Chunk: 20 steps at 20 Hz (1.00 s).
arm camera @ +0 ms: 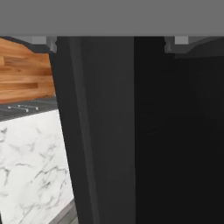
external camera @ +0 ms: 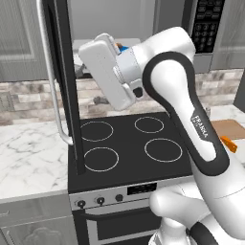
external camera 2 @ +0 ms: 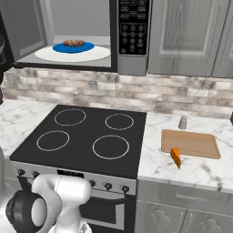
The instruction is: Retrieve the reheated potato from the microwave, then place the potato, cheese, and condiment on the cutting board.
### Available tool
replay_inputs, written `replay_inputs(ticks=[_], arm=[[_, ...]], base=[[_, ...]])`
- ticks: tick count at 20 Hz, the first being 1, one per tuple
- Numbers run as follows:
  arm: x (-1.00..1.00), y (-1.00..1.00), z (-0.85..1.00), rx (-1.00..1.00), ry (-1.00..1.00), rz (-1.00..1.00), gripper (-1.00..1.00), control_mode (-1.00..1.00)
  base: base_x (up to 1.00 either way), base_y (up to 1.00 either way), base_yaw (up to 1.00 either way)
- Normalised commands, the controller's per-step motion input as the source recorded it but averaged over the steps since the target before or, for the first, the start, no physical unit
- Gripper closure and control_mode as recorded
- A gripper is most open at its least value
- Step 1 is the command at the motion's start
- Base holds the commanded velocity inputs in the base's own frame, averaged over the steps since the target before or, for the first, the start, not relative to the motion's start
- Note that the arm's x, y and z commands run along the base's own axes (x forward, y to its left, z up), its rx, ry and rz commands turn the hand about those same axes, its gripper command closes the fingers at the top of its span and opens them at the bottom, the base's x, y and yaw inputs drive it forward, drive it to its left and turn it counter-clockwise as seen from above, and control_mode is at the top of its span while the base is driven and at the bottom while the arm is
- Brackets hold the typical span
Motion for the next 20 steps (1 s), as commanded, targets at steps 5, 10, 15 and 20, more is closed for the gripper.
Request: replay_inputs(ticks=[5, 10, 15, 20], arm=[[0.02, -0.63, 0.07, -0.09, -0.09, 0.03, -1.00, -1.00], [0.00, -0.66, 0.00, -0.16, -0.51, 0.23, -1.00, -1.00], [0.01, -0.62, 0.00, -0.14, -0.61, 0.28, -1.00, -1.00], [0.24, -0.57, 0.00, -0.07, -0.55, 0.24, -1.00, -1.00]], base=[[0.00, 0.00, 0.00], [0.00, 0.00, 0.00], [0.00, 0.00, 0.00], [0.00, 0.00, 0.00]])
